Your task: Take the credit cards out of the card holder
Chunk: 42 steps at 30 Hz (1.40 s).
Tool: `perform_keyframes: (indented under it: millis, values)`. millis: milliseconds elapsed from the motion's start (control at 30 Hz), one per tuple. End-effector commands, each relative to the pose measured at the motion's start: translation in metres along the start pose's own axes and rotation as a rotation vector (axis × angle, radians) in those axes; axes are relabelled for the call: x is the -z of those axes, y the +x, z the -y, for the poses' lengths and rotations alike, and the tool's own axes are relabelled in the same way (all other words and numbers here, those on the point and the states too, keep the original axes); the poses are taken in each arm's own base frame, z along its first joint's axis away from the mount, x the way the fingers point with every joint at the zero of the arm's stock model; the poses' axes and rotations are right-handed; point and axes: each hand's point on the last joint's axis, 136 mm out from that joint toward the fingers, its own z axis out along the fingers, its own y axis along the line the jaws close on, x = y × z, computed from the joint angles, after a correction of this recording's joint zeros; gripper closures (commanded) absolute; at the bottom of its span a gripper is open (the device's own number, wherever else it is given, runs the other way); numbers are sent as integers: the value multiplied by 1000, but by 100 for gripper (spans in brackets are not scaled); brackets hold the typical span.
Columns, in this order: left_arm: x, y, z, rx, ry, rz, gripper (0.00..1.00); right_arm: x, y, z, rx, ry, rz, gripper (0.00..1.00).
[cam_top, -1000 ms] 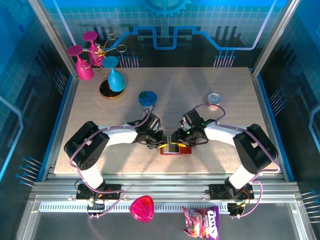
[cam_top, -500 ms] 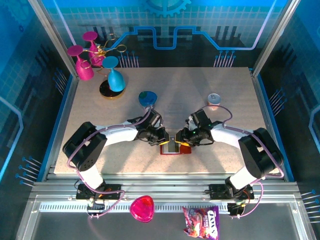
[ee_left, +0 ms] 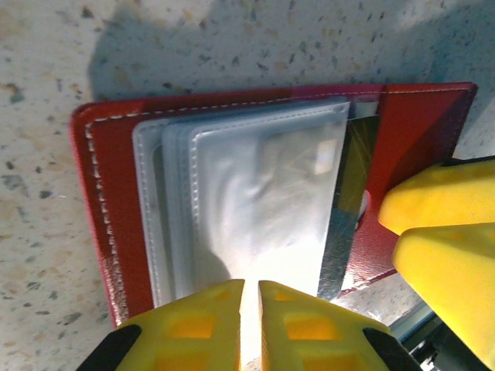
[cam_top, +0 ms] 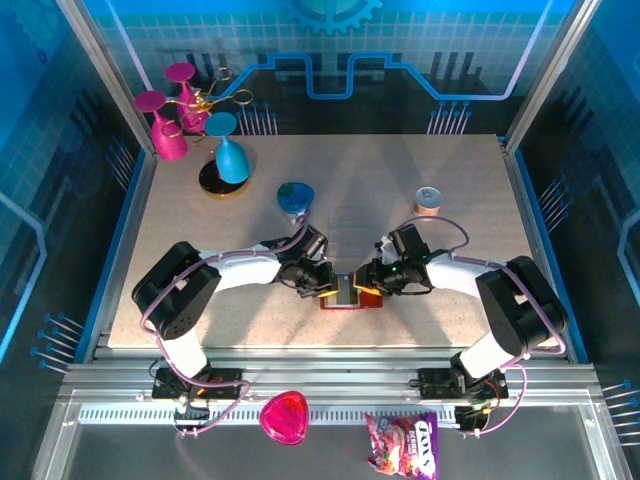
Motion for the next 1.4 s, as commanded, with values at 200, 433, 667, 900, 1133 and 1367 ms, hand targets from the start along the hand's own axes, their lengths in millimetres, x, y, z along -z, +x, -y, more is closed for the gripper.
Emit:
perform_keyframes:
  millis: [200,433,667,900,1133,1367]
  values:
    - [-8,8,-21,3,-68,-22,88,-8,0,7,-16,-33,-24,73]
    - [-9,9,-21,5,-64,-27,88,-12,3,9,-30,-46,-43,77]
    - [-9,9,-22,9,-68,-27,88,-16,3,8,-45,-69,-51,79]
    - [-8,9,-24,10,-71,-23,88,-17,2,4,-46,-99,-49,82]
    - [-4,8,-27,13,-73,-18,88,-13,0,6,-42,-90,-27,87]
    - [-3,7,-28,17,-74,-16,88,-8,-2,7,-34,-85,-9,91]
